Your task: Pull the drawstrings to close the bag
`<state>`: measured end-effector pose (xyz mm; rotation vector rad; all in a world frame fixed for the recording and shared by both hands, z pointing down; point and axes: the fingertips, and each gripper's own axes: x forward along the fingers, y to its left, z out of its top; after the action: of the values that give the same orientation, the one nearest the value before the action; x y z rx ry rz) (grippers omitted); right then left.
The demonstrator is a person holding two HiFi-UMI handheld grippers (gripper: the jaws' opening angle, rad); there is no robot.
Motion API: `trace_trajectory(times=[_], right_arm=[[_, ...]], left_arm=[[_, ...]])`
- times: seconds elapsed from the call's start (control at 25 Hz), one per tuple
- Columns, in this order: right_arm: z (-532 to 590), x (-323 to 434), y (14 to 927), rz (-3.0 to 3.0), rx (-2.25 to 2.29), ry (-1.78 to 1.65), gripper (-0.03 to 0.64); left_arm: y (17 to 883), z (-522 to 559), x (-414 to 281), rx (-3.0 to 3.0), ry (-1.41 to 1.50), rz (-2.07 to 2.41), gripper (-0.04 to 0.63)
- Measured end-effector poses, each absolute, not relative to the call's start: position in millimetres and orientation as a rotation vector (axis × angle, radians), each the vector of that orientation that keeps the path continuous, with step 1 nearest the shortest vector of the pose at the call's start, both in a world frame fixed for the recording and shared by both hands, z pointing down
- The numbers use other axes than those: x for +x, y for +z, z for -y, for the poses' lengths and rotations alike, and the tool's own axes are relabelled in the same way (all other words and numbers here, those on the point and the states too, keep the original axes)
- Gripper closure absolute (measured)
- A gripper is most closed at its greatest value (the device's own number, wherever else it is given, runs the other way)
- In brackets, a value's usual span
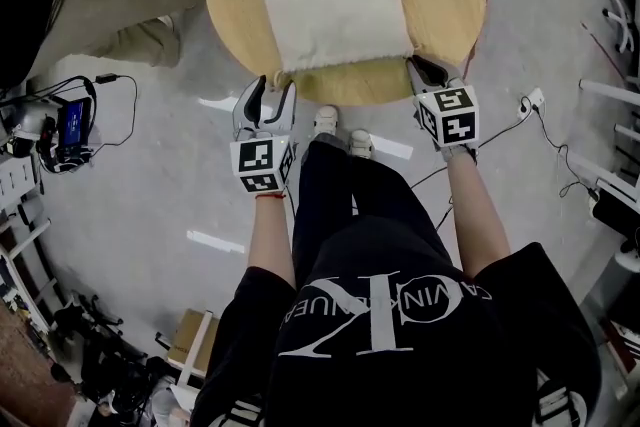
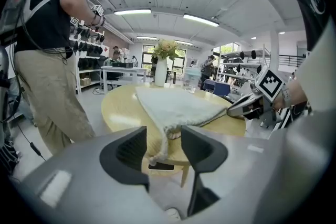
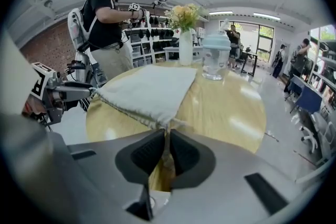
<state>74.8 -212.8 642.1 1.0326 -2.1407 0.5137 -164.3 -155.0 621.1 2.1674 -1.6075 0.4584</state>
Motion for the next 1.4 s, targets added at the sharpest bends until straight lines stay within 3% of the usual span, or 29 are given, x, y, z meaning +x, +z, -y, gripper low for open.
trace_trajectory(times=[0.52,0.68,0.88,0.96,1.4], right_arm=[[216,74,643,2.196,1.026,0.492,0.578],[213,72,641,2.203,1.029,0.486,0.578],[213,73,639,2.205,1.025,0.458,0.578],[213,72,639,2.213,1.018,0.448,0.578],[216,79,629,2.213,1.029,0.277,0.595]], left_arm=[[638,159,-166,2.133,0.548,1.661,0.407],[639,155,-170,2.076,0.577,1.707,0.508],[643,151,-168,2.032,0.576,1.731,0.509],[642,150,-169,2.02,0.554,1.757,0.545],[621,158,-181,2.019,0.506,1.828,0.551]])
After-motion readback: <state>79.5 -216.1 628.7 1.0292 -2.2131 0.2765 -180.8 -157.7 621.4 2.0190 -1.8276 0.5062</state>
